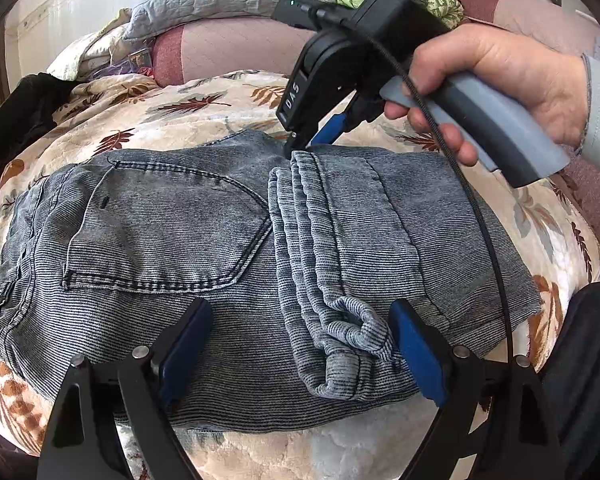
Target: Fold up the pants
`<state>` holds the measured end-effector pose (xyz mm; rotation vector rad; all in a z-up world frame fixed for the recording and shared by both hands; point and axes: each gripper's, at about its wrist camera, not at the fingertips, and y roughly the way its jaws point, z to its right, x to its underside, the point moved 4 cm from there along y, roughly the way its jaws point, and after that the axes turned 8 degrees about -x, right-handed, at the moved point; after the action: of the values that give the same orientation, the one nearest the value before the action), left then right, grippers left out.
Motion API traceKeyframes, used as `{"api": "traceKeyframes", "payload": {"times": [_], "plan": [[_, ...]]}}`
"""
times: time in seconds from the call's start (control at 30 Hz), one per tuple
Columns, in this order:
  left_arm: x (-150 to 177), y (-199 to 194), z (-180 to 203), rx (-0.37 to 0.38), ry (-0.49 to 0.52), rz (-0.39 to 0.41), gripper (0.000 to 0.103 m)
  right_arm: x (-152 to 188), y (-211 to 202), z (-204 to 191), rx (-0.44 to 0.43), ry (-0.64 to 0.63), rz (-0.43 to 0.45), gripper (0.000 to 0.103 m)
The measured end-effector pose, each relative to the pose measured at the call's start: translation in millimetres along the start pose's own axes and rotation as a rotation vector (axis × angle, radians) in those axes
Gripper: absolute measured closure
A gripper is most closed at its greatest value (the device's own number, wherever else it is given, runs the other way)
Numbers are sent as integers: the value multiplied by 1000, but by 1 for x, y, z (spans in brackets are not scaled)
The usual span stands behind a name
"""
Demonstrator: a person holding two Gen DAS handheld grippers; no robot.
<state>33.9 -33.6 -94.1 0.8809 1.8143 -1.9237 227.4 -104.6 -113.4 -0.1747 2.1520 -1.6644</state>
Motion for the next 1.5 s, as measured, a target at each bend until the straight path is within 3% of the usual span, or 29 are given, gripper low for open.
{"api": "traceKeyframes", "payload": {"times": [0.1,0.2,0.3,0.37,0.43,0.53,0.7,0.83,0.97,1.1,1.17,1.23,1.27,1.33,1.43,1.5], "plan": [[0,0,-1,3,3,4,13,-3,-3,11,6,48,51,77],[0,-1,0,2,4,6,13,-1,-17,8,39,37,77,72],[1,-1,1,0,5,7,13,7,-38,2,-8,60,137,72],[1,-1,1,-1,4,8,13,15,-34,-1,-43,52,110,72],[2,-1,2,-3,3,8,13,22,-4,7,53,45,9,70],[3,-3,2,-4,1,17,13,17,-18,24,7,156,100,63],[3,-13,-6,29,-42,37,13,31,-61,11,-43,139,209,62],[-2,-34,-35,49,-178,81,13,67,-78,13,-116,226,287,61],[-5,-52,-76,-45,-298,85,13,122,-86,6,-193,271,366,38],[4,-66,-130,-190,-416,52,13,165,-90,-9,-151,220,460,38],[12,-67,-160,-226,-502,25,13,181,-92,-13,-110,199,521,29],[20,-67,-185,-216,-587,-4,13,189,-87,-14,-86,191,535,19],[23,-67,-196,-194,-634,-9,13,189,-81,-13,-82,191,513,19],[29,-64,-216,-118,-743,-24,13,190,-70,-7,-104,218,473,19],[41,-57,-237,43,-925,-32,13,193,-72,-2,-138,242,490,18],[46,-51,-244,83,-996,-55,13,195,-73,0,-160,255,497,18]]}}
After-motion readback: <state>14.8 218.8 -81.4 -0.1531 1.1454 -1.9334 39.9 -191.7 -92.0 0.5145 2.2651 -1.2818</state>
